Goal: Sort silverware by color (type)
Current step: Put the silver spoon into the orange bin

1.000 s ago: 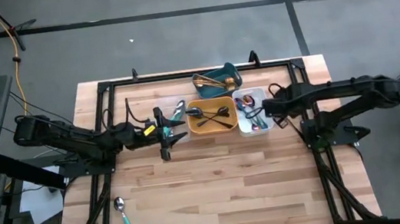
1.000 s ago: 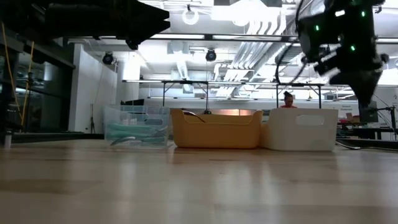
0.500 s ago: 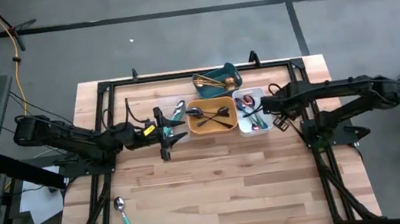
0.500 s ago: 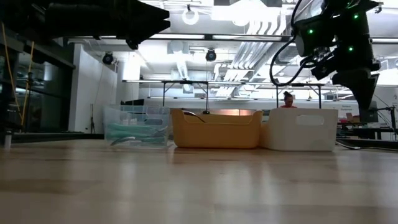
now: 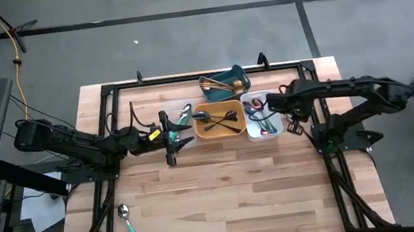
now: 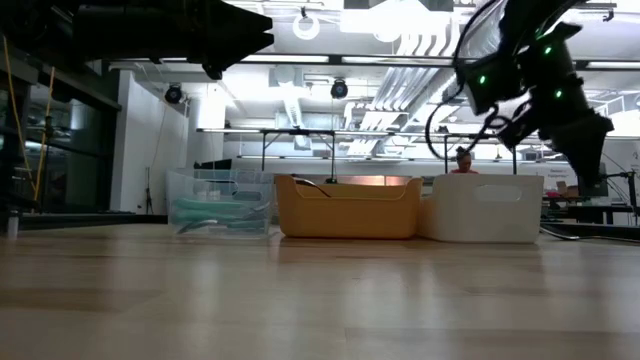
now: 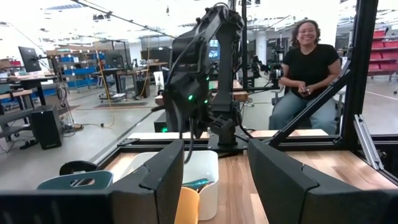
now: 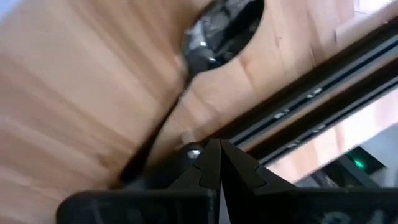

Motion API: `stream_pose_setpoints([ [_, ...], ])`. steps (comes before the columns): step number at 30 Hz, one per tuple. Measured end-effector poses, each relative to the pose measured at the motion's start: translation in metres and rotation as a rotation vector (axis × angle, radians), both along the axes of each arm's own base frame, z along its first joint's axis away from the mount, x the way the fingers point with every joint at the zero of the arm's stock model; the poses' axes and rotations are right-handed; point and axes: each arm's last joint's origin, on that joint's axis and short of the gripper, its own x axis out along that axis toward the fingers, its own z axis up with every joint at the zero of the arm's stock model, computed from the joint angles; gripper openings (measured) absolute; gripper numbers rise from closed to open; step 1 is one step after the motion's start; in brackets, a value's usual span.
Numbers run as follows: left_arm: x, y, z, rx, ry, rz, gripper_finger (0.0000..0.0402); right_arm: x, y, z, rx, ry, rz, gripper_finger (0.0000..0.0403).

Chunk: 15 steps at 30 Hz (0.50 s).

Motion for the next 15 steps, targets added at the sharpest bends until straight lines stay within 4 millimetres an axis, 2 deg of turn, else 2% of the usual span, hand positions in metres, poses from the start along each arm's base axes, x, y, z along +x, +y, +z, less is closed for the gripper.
stream_pose_setpoints([
  [8,0.0,0.0,0.0,0.0,0.001,0.0,0.017,0.005,-0.024,-0.026,0.043,0.146,-0.093,0.0],
  [15,0.0,0.0,0.0,0.0,0.001,0.0,0.017,0.015,-0.031,-0.045,0.084,0.123,-0.248,0.0],
])
